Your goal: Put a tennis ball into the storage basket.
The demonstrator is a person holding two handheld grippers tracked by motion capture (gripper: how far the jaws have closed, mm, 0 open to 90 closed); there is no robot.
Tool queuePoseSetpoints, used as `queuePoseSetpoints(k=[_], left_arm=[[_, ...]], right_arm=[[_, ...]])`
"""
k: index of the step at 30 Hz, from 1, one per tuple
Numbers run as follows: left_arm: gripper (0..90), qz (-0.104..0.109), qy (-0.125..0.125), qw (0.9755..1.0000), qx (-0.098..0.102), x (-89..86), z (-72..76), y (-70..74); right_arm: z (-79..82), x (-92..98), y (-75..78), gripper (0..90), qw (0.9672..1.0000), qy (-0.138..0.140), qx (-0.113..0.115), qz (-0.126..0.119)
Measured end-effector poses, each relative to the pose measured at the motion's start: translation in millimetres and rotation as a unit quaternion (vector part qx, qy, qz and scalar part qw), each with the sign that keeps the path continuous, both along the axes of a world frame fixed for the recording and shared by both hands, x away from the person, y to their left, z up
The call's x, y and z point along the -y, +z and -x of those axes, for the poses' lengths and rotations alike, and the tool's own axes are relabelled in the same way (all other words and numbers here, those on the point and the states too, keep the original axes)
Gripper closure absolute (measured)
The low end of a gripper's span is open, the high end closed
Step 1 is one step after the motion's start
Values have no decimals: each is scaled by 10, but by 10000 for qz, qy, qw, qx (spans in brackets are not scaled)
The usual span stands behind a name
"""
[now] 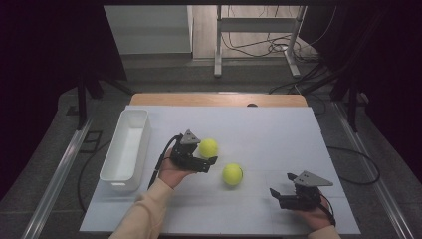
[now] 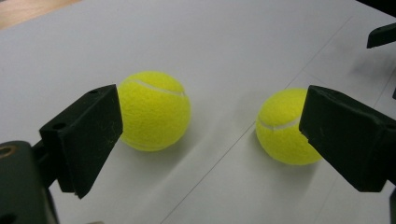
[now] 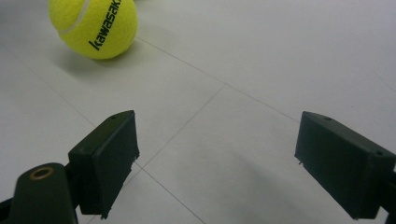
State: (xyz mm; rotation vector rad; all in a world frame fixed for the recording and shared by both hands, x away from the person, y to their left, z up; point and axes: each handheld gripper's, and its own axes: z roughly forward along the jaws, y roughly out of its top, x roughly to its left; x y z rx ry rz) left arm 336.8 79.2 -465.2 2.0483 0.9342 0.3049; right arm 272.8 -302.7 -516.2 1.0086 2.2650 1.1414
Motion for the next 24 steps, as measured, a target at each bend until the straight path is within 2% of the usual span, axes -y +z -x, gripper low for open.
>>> queuePoseSetpoints(k=[8, 24], left_arm=[[68, -121, -8, 9999, -74, 64, -106, -28], [59, -438, 171, 9982, -375, 149, -389, -183]], right_arm=[[2, -4, -1, 137, 10000, -1, -1, 12], [0, -3, -2, 137, 10000, 2, 2, 14]])
